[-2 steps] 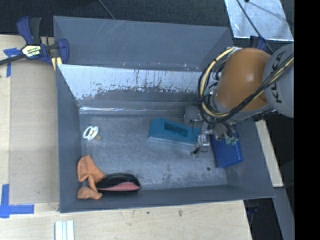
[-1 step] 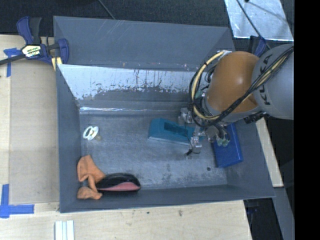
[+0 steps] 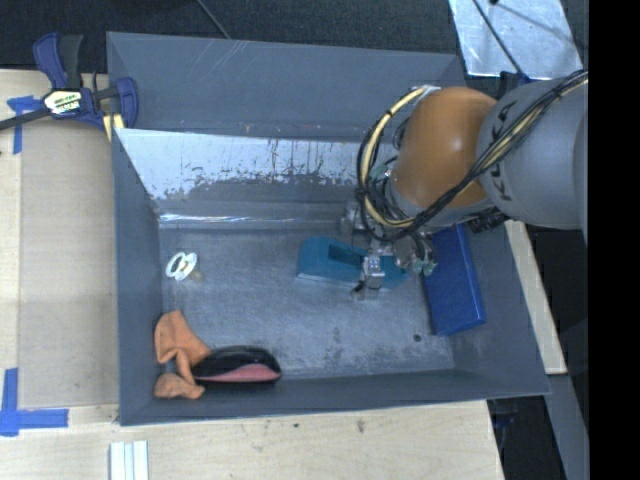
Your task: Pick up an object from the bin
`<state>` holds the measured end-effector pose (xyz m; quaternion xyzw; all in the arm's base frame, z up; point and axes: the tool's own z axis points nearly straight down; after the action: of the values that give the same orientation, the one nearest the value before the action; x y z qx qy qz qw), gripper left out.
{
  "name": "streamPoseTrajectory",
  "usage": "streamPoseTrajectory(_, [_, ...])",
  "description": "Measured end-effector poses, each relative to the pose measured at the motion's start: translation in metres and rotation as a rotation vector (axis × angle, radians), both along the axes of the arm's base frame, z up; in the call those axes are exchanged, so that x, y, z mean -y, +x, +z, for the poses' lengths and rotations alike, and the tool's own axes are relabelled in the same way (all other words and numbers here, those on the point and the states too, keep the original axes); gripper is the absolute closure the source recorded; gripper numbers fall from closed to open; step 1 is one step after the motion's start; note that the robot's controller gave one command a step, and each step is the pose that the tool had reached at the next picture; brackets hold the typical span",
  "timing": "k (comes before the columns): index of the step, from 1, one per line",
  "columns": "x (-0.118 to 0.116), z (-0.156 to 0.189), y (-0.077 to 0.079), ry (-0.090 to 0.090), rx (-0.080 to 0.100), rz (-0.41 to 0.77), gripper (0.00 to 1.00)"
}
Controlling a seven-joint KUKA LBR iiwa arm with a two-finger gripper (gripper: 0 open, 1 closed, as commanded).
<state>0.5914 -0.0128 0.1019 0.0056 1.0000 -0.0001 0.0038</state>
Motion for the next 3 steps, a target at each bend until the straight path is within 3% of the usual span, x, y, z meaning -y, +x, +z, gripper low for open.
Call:
streamPoseTrajectory(1, [-0.004, -0.006, 0.007, 0.001, 0.000, -0.004, 0.00])
streamPoseTrajectory(2, [0.036, -0.030, -0.011, -0.002, 0.001, 0.130, 1.00])
streamPoseTrajectory(3, [0.036, -0.030, -0.011, -0.002, 0.001, 0.130, 1.00])
